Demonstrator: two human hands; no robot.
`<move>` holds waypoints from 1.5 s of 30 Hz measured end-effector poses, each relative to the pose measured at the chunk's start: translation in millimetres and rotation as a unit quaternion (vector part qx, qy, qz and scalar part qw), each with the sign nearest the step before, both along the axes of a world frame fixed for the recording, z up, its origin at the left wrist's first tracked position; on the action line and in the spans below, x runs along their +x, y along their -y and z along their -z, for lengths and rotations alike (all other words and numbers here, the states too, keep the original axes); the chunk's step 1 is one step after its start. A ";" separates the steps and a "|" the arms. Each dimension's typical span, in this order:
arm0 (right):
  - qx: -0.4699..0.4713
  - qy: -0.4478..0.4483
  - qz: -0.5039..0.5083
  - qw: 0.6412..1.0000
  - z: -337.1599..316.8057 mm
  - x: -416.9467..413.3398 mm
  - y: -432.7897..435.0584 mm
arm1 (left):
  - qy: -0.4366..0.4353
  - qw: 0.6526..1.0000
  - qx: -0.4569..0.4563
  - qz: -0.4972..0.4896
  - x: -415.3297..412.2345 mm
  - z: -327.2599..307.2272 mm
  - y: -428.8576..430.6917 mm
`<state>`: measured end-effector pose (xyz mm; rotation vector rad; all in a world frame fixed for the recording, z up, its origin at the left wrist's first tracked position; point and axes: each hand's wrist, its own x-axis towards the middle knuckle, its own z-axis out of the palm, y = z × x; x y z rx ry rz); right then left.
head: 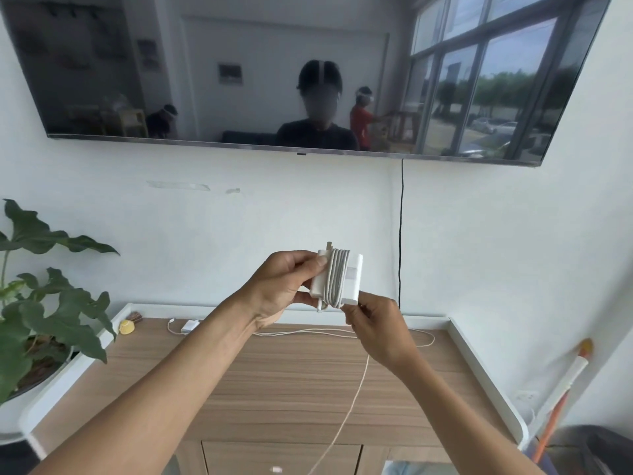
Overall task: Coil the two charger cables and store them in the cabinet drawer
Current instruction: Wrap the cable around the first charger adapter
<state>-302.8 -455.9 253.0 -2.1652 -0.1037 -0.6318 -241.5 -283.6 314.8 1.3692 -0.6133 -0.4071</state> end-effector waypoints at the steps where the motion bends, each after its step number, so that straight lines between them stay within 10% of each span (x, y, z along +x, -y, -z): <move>1: -0.016 -0.016 -0.004 1.000 -5.7 0.0 4.4 | 0.005 1.000 0.007 0.005 -0.1 0.8 -2.1; 16: -0.021 -0.298 -0.057 0.953 -63.1 1.1 27.6 | 0.090 0.980 0.176 0.021 1.1 23.0 -10.0; 29: -0.164 0.092 0.084 0.979 -18.1 -18.0 -12.5 | 0.041 0.976 0.110 -0.185 7.4 32.5 18.9; 45: 0.063 0.131 0.053 0.988 26.7 -22.6 -23.7 | -0.111 0.987 -0.017 -0.118 7.6 27.7 9.4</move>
